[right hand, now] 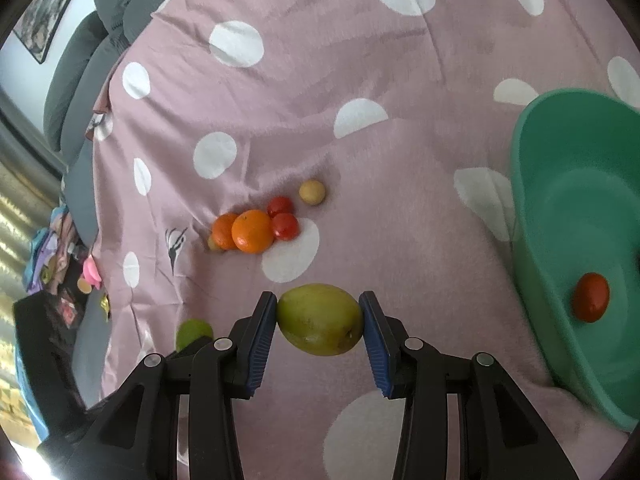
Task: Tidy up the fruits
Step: 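Carry the held mango and lime over the green bowl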
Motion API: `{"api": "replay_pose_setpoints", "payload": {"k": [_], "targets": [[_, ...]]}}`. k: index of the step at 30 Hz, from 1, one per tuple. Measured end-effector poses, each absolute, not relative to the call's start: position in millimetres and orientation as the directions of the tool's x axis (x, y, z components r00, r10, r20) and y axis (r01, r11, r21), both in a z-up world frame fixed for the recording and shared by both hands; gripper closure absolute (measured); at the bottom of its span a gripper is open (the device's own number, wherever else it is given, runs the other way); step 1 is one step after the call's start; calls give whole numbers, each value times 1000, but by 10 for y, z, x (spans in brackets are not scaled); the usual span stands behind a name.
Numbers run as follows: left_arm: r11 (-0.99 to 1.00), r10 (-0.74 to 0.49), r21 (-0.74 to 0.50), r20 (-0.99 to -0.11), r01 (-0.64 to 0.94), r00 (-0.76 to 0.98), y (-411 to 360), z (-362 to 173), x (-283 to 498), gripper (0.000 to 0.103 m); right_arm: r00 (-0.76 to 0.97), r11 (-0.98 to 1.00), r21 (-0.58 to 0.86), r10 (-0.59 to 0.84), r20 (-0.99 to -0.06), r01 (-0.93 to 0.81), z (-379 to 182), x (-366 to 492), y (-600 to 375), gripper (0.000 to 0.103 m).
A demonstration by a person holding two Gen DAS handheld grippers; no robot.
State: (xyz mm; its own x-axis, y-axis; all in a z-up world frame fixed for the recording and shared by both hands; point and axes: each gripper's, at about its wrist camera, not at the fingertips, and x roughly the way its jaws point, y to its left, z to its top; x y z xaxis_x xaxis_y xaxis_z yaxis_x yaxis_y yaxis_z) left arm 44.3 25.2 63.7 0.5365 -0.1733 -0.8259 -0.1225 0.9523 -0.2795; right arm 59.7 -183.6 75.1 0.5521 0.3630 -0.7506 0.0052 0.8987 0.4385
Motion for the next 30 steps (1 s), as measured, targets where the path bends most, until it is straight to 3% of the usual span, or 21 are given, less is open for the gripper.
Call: {"api": "replay_pose_setpoints", "payload": {"k": [21, 30], "targets": [[944, -300, -313, -679, 105, 670, -377, 1240, 254, 70, 690, 900, 436, 316, -651, -1, 1204, 359, -2107, 59], [946, -314, -281, -676, 161, 667, -683, 1387, 371, 70, 764, 890, 454, 260, -591, 48, 1364, 211, -2500, 59]]}}
